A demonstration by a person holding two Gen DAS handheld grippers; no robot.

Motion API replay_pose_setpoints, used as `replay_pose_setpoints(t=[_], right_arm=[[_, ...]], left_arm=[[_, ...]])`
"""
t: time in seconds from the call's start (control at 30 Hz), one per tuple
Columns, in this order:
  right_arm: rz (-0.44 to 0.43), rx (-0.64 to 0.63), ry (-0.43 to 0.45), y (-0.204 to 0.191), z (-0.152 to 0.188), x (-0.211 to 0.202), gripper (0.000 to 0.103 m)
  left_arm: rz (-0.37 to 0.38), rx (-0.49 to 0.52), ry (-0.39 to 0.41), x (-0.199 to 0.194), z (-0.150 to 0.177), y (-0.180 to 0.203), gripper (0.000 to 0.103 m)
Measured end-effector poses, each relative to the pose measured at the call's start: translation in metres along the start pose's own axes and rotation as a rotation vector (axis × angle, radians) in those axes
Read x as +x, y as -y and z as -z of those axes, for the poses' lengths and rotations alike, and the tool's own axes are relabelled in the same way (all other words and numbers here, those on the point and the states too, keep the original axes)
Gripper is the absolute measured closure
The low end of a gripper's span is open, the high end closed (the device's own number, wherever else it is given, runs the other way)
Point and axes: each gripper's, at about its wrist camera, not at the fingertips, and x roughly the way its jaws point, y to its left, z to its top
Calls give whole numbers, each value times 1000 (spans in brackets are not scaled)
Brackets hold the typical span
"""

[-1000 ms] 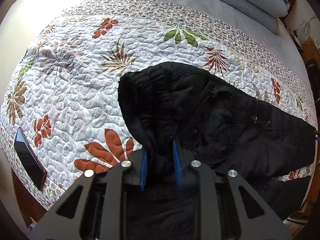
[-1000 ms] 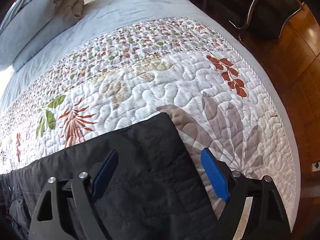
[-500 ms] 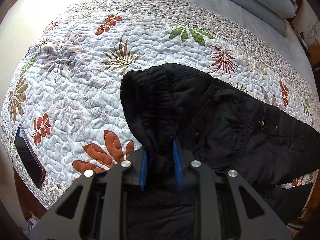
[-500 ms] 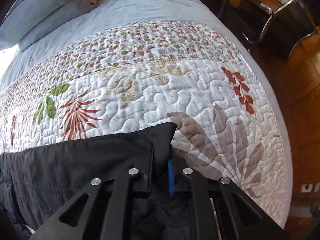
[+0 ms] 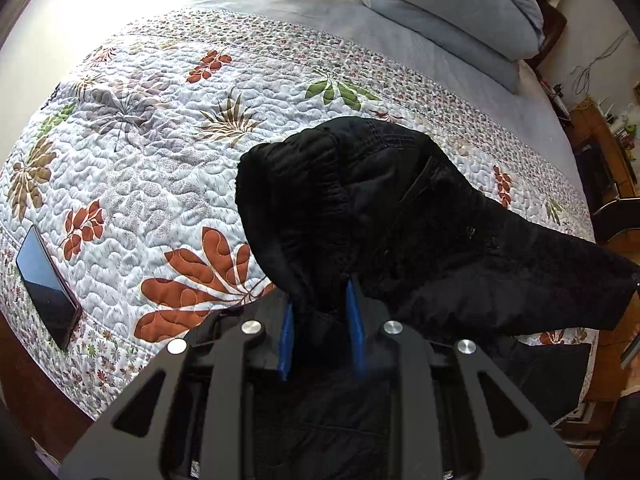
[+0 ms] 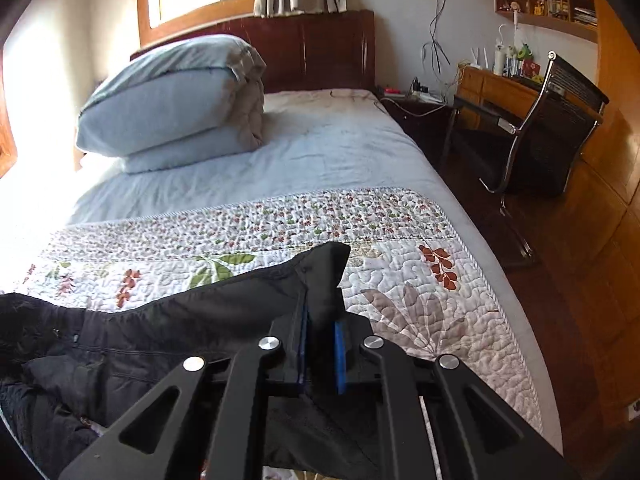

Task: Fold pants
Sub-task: 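Grasp the pant leg hem with the right gripper while the left gripper holds the waistband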

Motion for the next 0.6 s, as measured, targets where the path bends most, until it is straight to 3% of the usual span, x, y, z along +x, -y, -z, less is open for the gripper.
replay_pose_setpoints(t=[0.17,0.43,0.6], right_arm=[[-28,89,79,27,54,-55,93],[-89,337,140,78,153,-122,93],[-73,437,145,97,207,-155,93]], left_arm=[[65,8,28,-24,36,-11,79],[119,-40,36,-48,92,-47,78],[138,-71,21,-54,123,-70,77]])
